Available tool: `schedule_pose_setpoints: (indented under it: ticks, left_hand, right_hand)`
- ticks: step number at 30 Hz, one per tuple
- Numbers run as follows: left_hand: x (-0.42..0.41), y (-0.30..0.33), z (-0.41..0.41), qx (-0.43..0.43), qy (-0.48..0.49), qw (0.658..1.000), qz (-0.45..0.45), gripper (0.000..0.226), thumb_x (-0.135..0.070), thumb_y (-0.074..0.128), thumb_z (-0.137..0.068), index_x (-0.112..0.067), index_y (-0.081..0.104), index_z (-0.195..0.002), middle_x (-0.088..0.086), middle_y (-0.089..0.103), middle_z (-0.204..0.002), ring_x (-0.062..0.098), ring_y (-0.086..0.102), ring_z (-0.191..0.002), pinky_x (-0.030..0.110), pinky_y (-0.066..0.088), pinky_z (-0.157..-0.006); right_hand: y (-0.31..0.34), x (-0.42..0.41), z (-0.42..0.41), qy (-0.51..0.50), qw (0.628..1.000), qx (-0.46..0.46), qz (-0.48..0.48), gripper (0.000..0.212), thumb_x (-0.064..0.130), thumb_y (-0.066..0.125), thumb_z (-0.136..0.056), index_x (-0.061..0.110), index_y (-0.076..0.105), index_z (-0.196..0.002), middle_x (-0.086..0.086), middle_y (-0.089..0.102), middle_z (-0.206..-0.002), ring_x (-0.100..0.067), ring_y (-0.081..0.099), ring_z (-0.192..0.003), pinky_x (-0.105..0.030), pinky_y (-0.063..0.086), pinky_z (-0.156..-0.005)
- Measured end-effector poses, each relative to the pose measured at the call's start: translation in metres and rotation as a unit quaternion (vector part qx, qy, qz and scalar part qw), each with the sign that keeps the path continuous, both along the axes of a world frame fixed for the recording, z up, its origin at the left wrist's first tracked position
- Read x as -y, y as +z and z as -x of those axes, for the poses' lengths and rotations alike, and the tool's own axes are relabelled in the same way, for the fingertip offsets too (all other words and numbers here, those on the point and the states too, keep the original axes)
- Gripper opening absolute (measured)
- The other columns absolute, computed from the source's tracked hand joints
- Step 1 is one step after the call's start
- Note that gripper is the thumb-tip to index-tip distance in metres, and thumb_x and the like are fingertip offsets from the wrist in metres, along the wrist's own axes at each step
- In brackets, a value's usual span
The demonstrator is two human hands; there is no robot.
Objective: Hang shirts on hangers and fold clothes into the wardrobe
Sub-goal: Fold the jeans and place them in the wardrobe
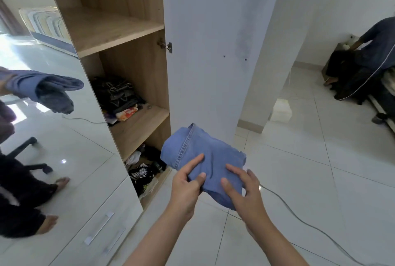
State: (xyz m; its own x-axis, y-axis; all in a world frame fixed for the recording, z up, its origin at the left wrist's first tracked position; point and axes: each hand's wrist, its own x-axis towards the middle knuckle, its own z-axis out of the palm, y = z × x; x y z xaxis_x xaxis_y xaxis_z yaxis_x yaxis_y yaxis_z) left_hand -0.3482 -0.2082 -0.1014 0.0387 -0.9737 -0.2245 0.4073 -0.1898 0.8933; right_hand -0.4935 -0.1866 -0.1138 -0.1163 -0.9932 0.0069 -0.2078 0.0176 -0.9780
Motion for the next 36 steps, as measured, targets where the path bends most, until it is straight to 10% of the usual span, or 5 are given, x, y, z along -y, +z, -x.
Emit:
schedule_pose_setpoints:
  ticks: [5,10,18,29,36]
  left_hand:
    - [0.02,-0.008,-0.017,0.012,0.001,0.997,0.071,0.044,0.009,0.056,-0.086,-0.022,0.064,-0.116,0.006,0.063,-0.125,0.021,0.061,-0.114,0.036,0.054,-0.09]
    - [0.049,-0.005,-0.03,0.023,0.019,0.994,0.109,0.045,-0.007,0.065,-0.075,-0.024,0.065,-0.117,0.004,0.063,-0.126,0.023,0.058,-0.118,0.041,0.052,-0.093]
    - [0.109,0.006,-0.04,0.056,0.097,0.984,0.139,0.043,-0.005,0.064,-0.08,-0.023,0.064,-0.119,0.005,0.061,-0.128,0.022,0.057,-0.12,0.036,0.052,-0.092]
    - [0.158,0.007,-0.03,0.077,0.119,0.981,0.131,0.048,-0.002,0.065,-0.081,-0.022,0.058,-0.124,0.0,0.061,-0.128,0.021,0.058,-0.119,0.039,0.053,-0.091]
    - [0.167,0.001,-0.023,0.06,0.138,0.983,0.108,0.054,-0.008,0.065,-0.074,-0.029,0.058,-0.123,-0.001,0.059,-0.131,0.021,0.058,-0.119,0.047,0.05,-0.094]
  right_hand:
    - [0.005,0.044,-0.013,0.045,0.93,0.325,-0.168,0.06,0.039,0.07,-0.075,0.039,0.051,-0.131,0.005,0.054,-0.135,-0.019,0.062,-0.114,-0.04,0.055,-0.089]
    - [0.016,0.095,-0.027,0.107,0.842,0.473,-0.237,0.051,0.019,0.065,-0.083,0.029,0.051,-0.131,-0.013,0.064,-0.124,-0.043,0.058,-0.114,-0.066,0.036,-0.101]
    - [0.024,0.177,-0.022,0.265,0.827,0.296,-0.398,0.075,0.045,0.074,-0.077,0.059,0.028,-0.136,-0.001,0.056,-0.136,-0.04,0.066,-0.095,-0.06,0.049,-0.064]
    - [-0.002,0.238,-0.023,0.256,0.81,0.462,-0.255,0.094,-0.003,0.077,-0.063,0.042,0.04,-0.138,-0.004,0.055,-0.137,-0.037,0.06,-0.114,-0.056,0.05,-0.089]
    - [0.0,0.261,-0.022,0.22,0.821,0.476,-0.226,0.08,0.006,0.078,-0.067,0.032,0.046,-0.135,-0.001,0.058,-0.133,-0.028,0.063,-0.112,-0.047,0.053,-0.088]
